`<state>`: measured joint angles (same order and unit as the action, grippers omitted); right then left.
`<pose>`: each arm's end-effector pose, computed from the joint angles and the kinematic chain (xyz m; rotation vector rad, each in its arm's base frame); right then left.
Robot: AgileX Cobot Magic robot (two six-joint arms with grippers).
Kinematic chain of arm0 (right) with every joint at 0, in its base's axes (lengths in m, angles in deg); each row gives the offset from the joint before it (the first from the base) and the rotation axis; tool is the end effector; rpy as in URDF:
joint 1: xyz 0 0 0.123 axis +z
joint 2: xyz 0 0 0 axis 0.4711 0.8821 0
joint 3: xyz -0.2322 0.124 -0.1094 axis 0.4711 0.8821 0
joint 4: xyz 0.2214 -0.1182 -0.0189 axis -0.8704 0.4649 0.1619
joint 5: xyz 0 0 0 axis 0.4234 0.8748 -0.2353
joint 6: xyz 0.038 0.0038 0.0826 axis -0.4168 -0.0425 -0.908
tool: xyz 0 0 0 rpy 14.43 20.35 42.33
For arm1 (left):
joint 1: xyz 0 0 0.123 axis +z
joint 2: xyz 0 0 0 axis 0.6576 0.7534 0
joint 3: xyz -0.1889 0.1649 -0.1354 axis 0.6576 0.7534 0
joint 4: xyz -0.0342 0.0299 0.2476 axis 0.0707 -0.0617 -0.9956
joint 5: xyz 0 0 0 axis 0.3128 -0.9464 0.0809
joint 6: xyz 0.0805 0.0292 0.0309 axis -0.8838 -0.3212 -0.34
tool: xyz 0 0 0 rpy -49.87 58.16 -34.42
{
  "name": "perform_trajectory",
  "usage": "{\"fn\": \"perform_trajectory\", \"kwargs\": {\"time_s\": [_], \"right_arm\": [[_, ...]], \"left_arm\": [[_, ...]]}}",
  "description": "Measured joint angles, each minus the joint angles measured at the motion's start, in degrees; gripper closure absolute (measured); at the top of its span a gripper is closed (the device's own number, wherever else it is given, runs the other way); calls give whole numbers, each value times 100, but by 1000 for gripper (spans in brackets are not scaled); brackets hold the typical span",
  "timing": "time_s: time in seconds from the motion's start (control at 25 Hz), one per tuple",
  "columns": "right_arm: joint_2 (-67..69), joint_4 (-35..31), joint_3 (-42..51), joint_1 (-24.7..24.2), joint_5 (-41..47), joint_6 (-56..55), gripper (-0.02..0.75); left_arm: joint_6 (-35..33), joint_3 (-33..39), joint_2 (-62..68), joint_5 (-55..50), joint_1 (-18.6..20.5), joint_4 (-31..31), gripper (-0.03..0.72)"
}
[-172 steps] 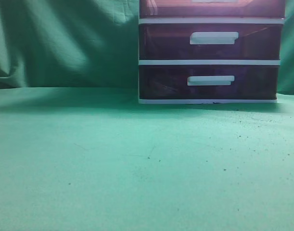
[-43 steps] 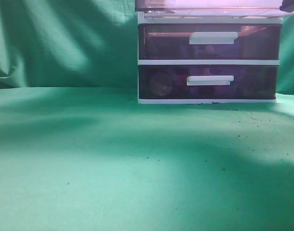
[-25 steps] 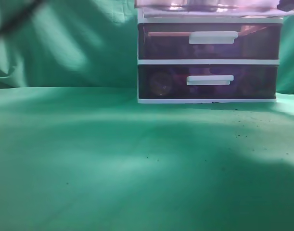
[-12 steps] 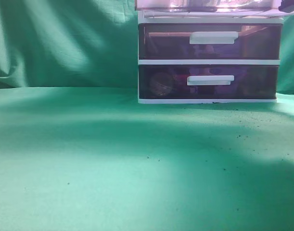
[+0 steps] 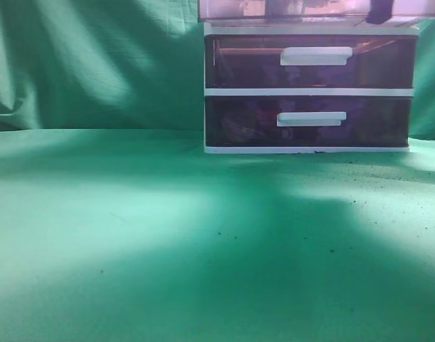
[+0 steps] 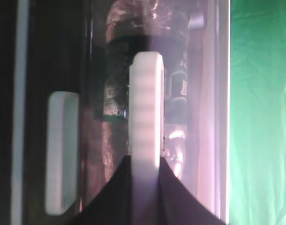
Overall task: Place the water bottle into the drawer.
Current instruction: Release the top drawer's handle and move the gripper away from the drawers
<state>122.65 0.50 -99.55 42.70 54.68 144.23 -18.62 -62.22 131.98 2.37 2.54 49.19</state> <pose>0.3487 0.1002 0.2735 -1.4706 1.0534 -0.8625 0.2814 -0.2047 0.4653 0.7248 2.2214 -0.1217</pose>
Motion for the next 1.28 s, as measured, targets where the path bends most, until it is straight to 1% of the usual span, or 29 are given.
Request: {"fn": "perform_trajectory", "kwargs": {"time_s": [0.16,0.24,0.4,0.52,0.64,0.76,0.84,0.96,1.04,1.08,1.2,1.28], "right_arm": [[562,-59,-775,-89,125,0,662],[756,-59,-1039,-172,153,0,662],[1060,-49,-1484,-259,288,13,662],[1194,-42,-1666,-292,291,16,662],[1237,-28,-1714,-296,303,4,662],[1246,-13,-1714,-296,289,-230,662],[1264,-13,-1740,-296,263,-482,587],[1273,0,-1750,-296,263,-664,422],[1273,4,-1750,-296,263,-704,331],[1273,4,-1734,-283,263,-717,303],[1186,4,-1537,-152,263,-738,304],[1069,4,-1376,-33,263,-738,304]], "left_arm": [[-10,1910,-1002,831,0,563,688],[-10,2894,-1536,1249,0,730,688],[-10,4323,-2531,1902,0,950,688],[-10,4971,-3066,2236,0,1036,688],[-10,5288,-3381,2361,0,1048,688],[51,5372,-3445,2414,0,1048,688],[76,5382,-3445,2414,0,1048,688],[111,5382,-3445,2450,0,1024,688],[121,5382,-3445,2454,0,910,688],[121,5382,-3445,2454,0,822,688],[144,5382,-3445,2477,0,493,688],[192,5382,-3445,2517,0,396,688]]}}
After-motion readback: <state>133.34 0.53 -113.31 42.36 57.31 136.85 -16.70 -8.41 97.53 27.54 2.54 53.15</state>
